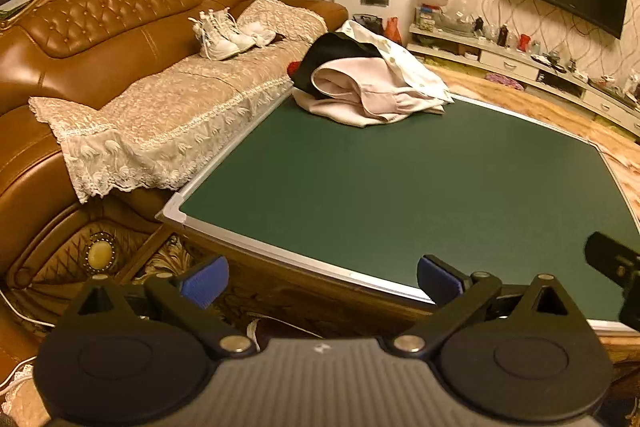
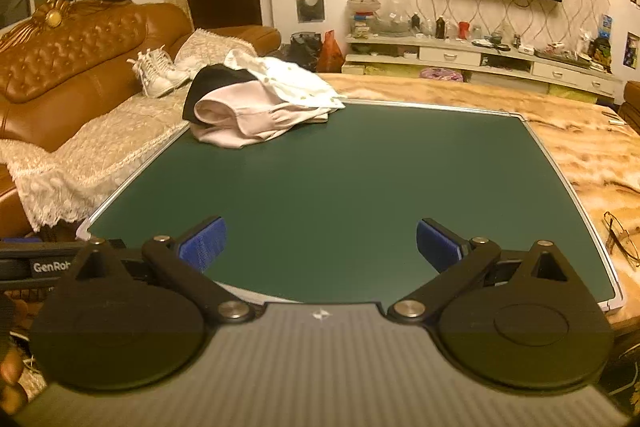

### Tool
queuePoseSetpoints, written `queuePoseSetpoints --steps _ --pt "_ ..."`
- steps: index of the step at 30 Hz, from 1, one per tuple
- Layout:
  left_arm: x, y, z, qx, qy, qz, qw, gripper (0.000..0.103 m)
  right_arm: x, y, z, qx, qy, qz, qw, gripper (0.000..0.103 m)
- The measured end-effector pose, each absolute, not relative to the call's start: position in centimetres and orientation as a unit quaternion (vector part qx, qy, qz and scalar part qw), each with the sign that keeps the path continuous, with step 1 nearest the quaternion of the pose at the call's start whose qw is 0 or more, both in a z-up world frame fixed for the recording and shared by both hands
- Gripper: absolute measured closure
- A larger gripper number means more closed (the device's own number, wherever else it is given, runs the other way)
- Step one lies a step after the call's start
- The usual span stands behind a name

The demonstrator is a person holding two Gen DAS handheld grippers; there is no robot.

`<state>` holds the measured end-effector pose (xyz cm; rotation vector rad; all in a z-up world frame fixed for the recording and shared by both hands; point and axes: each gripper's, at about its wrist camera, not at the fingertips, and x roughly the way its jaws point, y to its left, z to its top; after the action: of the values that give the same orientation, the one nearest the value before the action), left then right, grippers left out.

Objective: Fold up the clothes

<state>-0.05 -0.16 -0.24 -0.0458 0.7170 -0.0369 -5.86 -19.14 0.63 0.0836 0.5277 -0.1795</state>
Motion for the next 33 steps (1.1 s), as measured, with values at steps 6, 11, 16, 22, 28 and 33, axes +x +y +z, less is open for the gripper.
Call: queuePoseSetpoints --steps 6,11,16,22,28,33 --pt "1.0 -0.9 -0.8 -0.007 0.381 -0.021 0.924 0.000 -5.8 -18.2 0.0 0.048 0.268 -0.095 0.957 0.000" --pt "1.7 -3.5 -2.1 0.015 0.388 -0.007 0.922 0.000 -4.1 -20.3 -1.5 0.080 0.308 -0.074 0.945 0.000" --pt "2.8 -4.2 -3.6 0.019 0.402 -0.004 0.915 0.000 -2.1 -20.3 -2.5 0.071 0.339 -0.054 0.937 0.000" --pt "4.5 -4.3 -5.1 0.012 0.418 0.000 0.909 0.000 -1.5 -19.9 -3.2 0.061 0.351 -0.040 0.934 0.000" --pt "5.9 -4.2 -5.6 0.005 0.417 0.013 0.909 0.000 0.4 -20.5 -3.5 0.068 0.354 -0.046 0.932 0.000" --pt "6.8 -4.0 -5.7 0.001 0.415 0.024 0.910 0.000 2.4 -20.4 -3.8 0.046 0.348 -0.056 0.935 0.000"
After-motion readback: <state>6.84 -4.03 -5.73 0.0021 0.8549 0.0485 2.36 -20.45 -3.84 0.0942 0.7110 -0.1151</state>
